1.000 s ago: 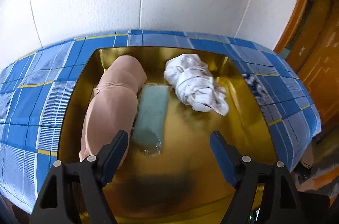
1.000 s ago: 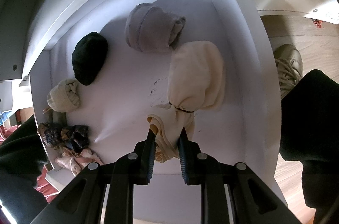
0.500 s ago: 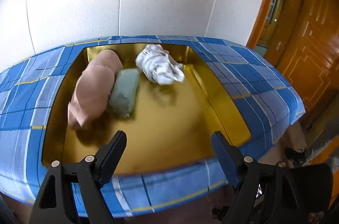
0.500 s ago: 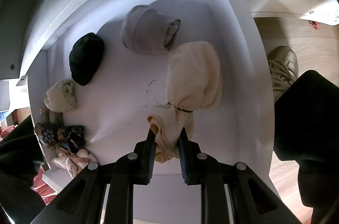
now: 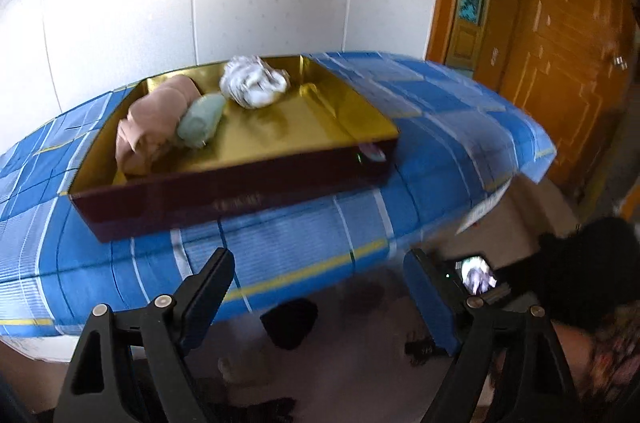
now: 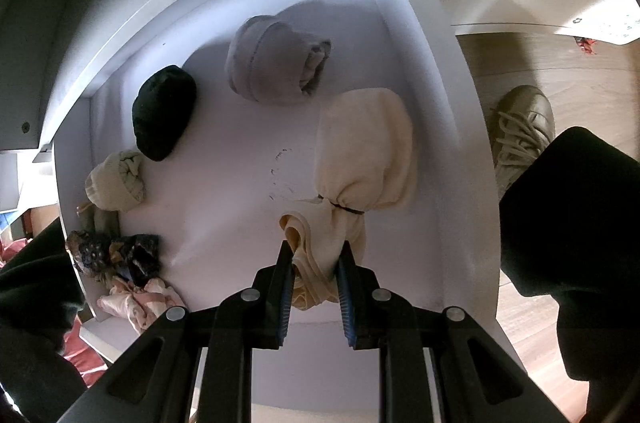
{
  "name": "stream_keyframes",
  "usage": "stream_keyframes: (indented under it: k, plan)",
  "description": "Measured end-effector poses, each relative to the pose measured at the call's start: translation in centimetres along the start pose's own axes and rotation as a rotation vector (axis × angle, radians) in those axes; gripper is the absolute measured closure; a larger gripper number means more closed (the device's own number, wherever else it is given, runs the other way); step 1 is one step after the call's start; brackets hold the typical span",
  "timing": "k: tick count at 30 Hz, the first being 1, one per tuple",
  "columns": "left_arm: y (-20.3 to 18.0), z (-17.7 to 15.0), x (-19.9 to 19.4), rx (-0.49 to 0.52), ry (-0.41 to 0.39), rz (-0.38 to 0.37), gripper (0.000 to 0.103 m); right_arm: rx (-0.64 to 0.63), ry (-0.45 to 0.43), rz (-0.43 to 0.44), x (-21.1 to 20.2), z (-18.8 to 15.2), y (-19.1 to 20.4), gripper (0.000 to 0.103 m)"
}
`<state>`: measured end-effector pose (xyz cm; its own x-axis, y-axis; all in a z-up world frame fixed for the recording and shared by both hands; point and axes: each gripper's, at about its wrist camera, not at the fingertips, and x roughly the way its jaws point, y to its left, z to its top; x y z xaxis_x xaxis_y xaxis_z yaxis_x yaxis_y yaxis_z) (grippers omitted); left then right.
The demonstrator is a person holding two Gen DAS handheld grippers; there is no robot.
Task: Organize soft objects
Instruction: 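Return the left tool from the gold box to the shelf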
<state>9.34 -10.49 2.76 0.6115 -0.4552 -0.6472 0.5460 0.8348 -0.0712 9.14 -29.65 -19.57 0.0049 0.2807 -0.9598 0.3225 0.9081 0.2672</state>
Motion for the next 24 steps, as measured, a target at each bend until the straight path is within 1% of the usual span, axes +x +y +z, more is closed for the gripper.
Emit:
stream_keyframes:
  k: [4, 9, 11, 15, 19, 24]
  plan:
    - [-1.1, -1.8, 0.9, 0.059, 0.029, 0.014, 0.016, -0.001, -0.006, 0.003, -0.1, -0.1, 0.0, 0.084]
    - [-2.3, -3.2, 2.5, 0.122, 0.077, 0.000, 0.016, -0.004, -0.008, 0.002, -0.3, -0.2, -0.1, 0.084]
    - [-2.5, -3.8, 3.4, 0.125, 0.110, -0.011, 0.016, -0.001, -0.011, 0.004, -0.4, -0.1, -0.2, 0.084]
    - [-2.4, -5.3, 5.8, 0.107, 0.205, -0.018, 0.016, 0.000, -0.015, 0.006, -0.5, -0.3, -0.3, 0.084]
    - [-2.3, -6.4, 7.8, 0.095, 0.272, -0.011, 0.016, -0.005, -0.018, 0.006, -0.6, -0.3, -0.3, 0.084]
    - [-2.6, -8.1, 10.6, 0.127, 0.344, 0.027, 0.016, -0.019, -0.030, 0.002, -1.0, -0.4, 0.0, 0.084]
